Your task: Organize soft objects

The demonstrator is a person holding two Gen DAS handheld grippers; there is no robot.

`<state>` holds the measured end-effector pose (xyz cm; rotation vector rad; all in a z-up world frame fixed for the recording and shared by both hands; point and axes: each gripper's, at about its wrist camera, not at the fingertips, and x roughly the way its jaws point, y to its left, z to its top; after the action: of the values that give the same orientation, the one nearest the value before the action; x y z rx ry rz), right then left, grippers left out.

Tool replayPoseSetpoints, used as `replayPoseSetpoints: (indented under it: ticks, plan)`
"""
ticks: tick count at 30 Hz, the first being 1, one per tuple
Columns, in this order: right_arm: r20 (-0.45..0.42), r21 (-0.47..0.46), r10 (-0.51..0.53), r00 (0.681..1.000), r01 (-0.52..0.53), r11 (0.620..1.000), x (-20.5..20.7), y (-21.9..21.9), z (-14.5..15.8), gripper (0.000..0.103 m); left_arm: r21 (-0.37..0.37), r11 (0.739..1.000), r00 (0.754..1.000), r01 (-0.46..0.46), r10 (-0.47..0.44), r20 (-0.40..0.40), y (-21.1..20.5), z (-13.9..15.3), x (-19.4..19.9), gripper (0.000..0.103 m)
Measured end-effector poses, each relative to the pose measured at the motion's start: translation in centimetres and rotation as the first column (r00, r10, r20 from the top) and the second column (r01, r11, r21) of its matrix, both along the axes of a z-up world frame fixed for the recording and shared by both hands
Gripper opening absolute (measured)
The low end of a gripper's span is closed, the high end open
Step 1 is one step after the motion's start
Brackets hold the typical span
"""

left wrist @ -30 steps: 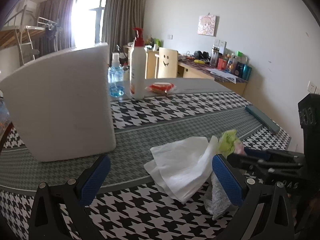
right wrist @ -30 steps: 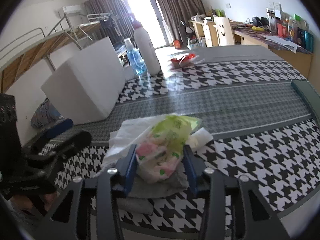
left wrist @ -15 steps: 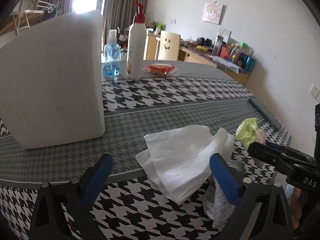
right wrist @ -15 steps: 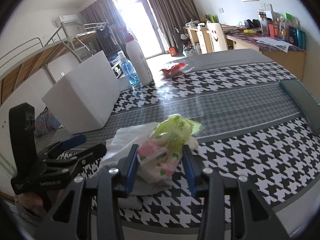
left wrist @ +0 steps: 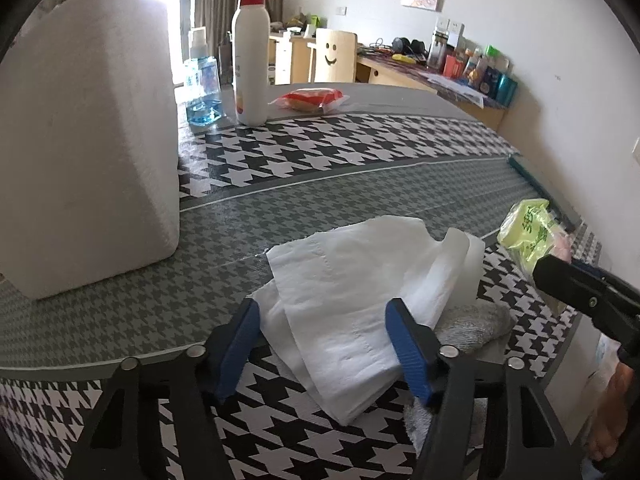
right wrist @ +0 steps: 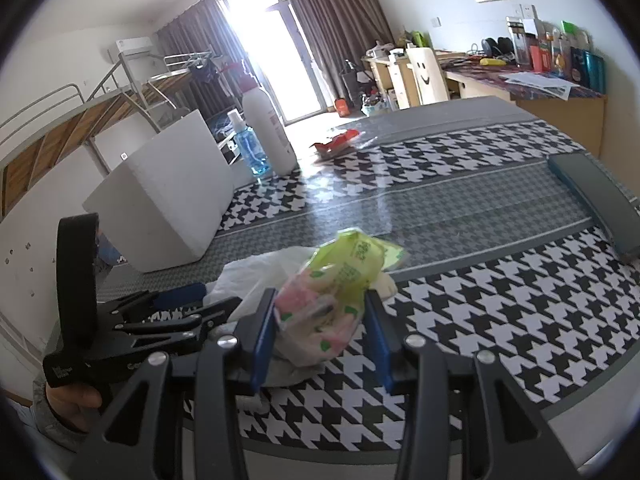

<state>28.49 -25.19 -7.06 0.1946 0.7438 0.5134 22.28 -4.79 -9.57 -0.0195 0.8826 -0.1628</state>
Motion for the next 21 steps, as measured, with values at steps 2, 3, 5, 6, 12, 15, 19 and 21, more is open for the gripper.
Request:
replayPoseSetpoints:
  ticks: [2, 3, 5, 6, 12, 15, 19, 21]
  plan:
    - [0.0, 0.003, 0.0, 1.0, 0.0, 1.0, 0.0, -0.1, 0.0, 0.047, 0.017, 1.0, 1.0, 0.006, -0.007, 0.002, -0.3, 0.0, 0.0, 0.055]
    - [0.0, 0.005, -0.001, 1.0, 0.001, 1.0, 0.0, -0.2, 0.0, 0.047, 0.023, 1.0, 1.0, 0.011, -0.011, 0.003, -0.4, 0.0, 0.1, 0.049]
    - [0.0, 0.01, -0.002, 1.0, 0.002, 1.0, -0.1, -0.3, -0.1, 0.047, 0.037, 0.999, 1.0, 0.012, -0.012, 0.005, -0.4, 0.0, 0.2, 0.038]
    - [0.001, 0.011, -0.003, 1.0, 0.003, 1.0, -0.1, -0.3, 0.0, 0.047, 0.044, 0.999, 1.0, 0.011, -0.011, 0.006, -0.4, 0.0, 0.2, 0.03]
    - [0.011, 0.018, -0.001, 1.0, 0.001, 1.0, -0.5, -0.4, 0.2, 0.047, 0.003, 0.999, 0.999, 0.035, -0.035, 0.012, -0.2, 0.1, 0.3, 0.006]
    - [0.015, 0.017, 0.0, 1.0, 0.0, 1.0, -0.6, -0.4, 0.4, 0.047, -0.008, 0.999, 0.998, 0.039, -0.038, 0.044, -0.1, 0.7, -0.2, 0.006]
    - [0.026, 0.011, 0.001, 1.0, -0.001, 1.0, -0.8, -0.1, 0.7, 0.047, -0.02, 0.999, 0.995, 0.029, -0.027, 0.096, 0.6, 1.9, -0.9, 0.006]
    - [0.032, 0.008, 0.004, 0.999, -0.004, 1.0, -0.9, 0.0, 0.8, 0.047, -0.014, 0.999, 0.993, 0.035, -0.033, 0.113, 0.6, 2.3, -1.1, 0.006]
